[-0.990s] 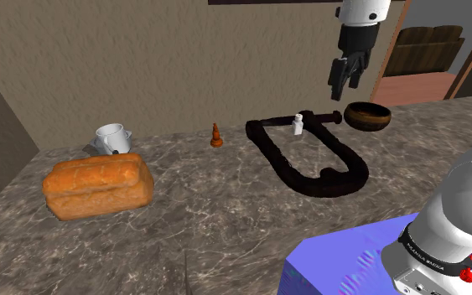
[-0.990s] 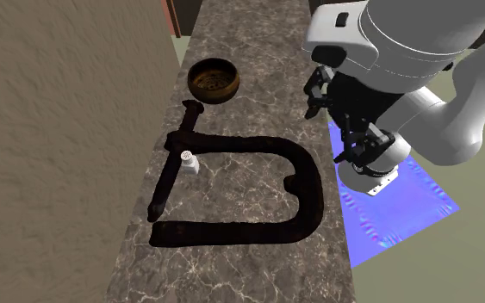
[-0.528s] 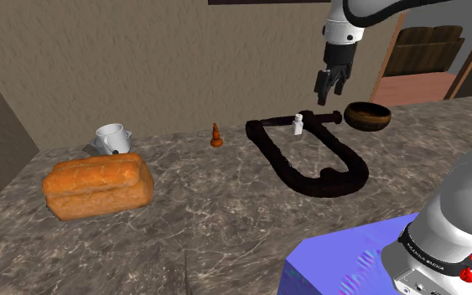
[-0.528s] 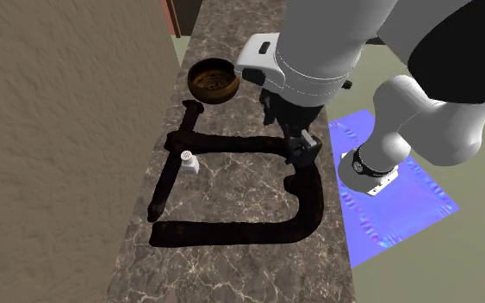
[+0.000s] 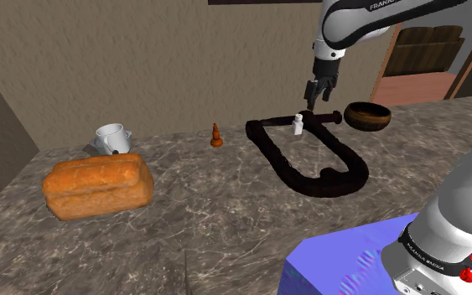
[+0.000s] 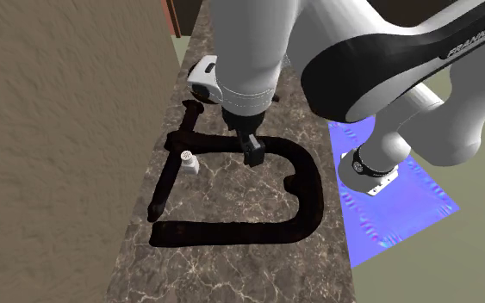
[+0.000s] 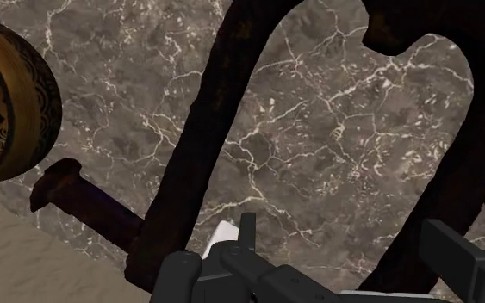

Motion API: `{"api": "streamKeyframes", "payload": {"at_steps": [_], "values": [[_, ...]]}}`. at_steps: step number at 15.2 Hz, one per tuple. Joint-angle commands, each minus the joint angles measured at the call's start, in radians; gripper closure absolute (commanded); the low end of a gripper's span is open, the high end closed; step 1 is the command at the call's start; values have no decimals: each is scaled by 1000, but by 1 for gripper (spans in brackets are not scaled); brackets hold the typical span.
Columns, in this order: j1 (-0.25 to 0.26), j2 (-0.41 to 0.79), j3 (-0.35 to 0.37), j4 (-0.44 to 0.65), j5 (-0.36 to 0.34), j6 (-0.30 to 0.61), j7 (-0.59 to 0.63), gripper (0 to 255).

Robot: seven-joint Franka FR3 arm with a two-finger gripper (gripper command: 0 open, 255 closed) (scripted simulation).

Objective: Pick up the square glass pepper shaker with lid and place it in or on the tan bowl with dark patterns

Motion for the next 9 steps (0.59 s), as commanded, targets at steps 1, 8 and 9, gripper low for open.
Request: {"api": "streamKeyframes", "payload": {"at_steps": [1, 8, 9], "values": [[-7, 92, -27, 41, 5, 60, -30, 0], [-31, 339, -87, 173, 62, 193, -126, 0], [-35, 375, -93, 197, 75, 207, -141, 0]]}}
